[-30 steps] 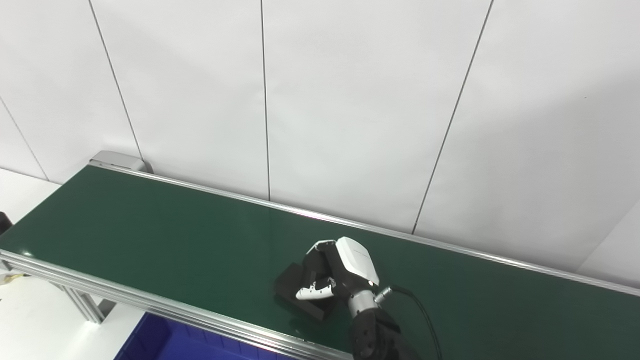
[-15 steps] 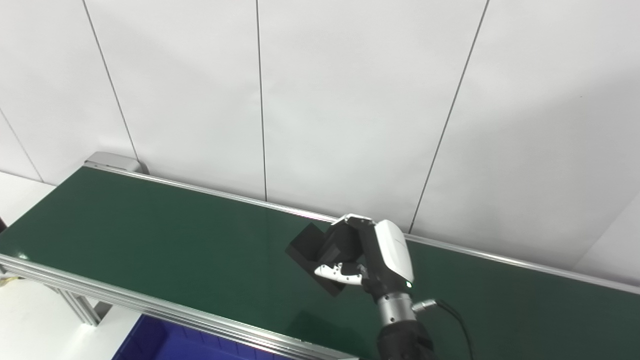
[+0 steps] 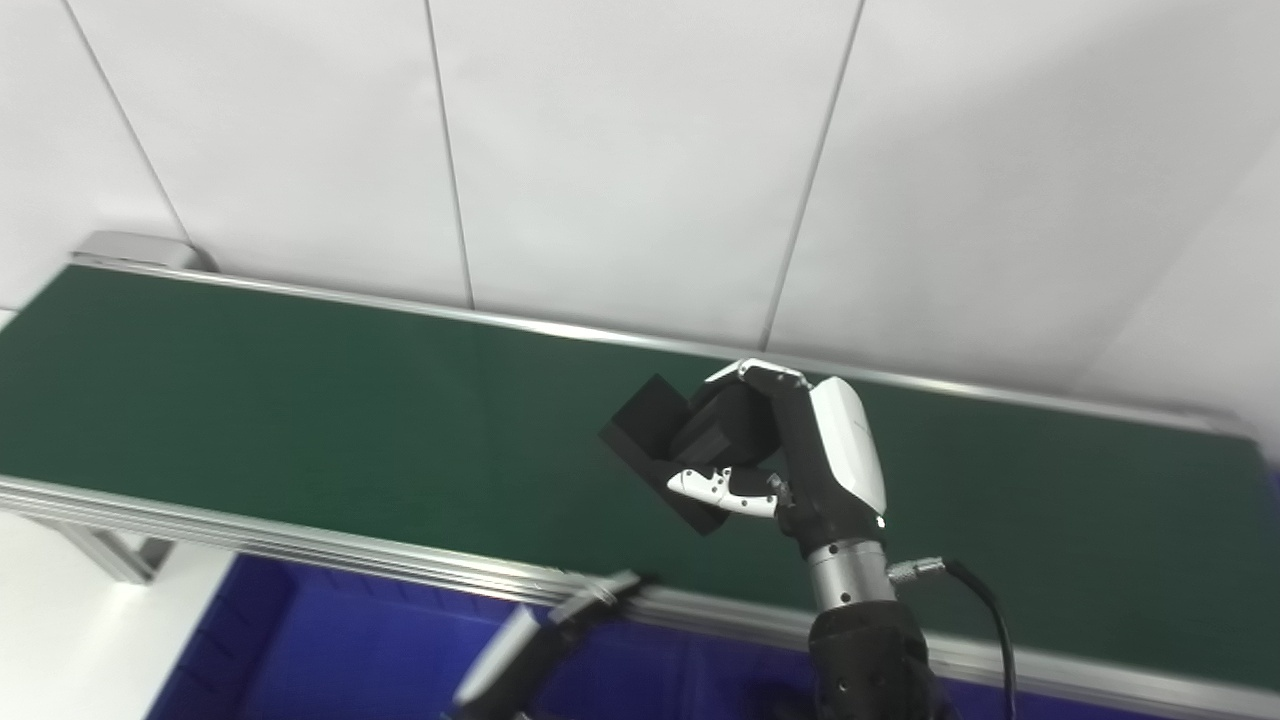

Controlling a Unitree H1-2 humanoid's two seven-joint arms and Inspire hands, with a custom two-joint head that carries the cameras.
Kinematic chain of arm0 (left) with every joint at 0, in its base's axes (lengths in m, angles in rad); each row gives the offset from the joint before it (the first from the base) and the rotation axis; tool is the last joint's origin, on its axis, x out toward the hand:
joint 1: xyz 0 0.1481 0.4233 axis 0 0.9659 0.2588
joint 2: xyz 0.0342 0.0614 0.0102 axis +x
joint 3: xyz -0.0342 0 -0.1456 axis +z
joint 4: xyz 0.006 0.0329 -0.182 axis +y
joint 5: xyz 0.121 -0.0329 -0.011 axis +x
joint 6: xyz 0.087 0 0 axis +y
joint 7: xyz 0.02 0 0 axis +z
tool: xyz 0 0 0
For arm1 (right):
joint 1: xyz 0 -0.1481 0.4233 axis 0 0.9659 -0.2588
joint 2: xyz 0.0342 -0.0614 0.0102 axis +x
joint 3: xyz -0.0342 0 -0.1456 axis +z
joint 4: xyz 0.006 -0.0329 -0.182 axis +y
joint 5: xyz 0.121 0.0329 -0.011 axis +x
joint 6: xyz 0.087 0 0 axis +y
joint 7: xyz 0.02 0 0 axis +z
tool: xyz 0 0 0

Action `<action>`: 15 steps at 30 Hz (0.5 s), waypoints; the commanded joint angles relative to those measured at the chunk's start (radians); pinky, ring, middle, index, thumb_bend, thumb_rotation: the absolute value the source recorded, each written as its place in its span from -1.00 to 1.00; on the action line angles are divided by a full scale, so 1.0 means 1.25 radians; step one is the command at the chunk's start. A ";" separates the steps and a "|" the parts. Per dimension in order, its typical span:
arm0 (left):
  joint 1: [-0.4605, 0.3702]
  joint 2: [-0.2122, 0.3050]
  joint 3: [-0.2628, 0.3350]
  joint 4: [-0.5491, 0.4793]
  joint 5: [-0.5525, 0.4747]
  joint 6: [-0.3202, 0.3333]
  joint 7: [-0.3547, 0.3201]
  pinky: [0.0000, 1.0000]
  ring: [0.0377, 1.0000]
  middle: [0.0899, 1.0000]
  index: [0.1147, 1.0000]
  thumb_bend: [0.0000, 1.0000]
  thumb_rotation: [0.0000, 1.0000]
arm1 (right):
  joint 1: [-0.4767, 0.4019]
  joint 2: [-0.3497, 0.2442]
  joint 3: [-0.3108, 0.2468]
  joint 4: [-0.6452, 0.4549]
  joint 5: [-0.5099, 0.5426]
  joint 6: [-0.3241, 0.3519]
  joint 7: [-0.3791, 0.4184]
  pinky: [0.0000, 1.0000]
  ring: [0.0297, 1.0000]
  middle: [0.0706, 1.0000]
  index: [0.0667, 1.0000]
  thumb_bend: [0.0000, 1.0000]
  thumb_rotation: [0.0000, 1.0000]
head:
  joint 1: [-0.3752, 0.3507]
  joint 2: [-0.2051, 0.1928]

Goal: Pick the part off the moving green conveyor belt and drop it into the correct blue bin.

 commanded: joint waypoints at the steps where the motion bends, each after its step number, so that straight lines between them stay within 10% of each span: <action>1: 0.000 0.006 0.006 -0.038 -0.015 0.003 -0.012 0.86 0.86 0.83 0.74 0.81 -0.49 | 0.019 0.001 -0.020 -0.056 0.029 0.005 0.009 -0.30 -0.04 0.03 -0.13 -0.06 -1.00 | -0.008 0.011; 15: 0.006 0.040 0.042 -0.109 -0.042 0.053 -0.051 0.72 0.80 0.82 0.73 0.82 -0.45 | 0.246 -0.034 -0.064 -0.124 0.036 -0.031 0.003 -0.14 0.07 -0.07 -0.14 -0.08 -1.00 | -0.089 0.087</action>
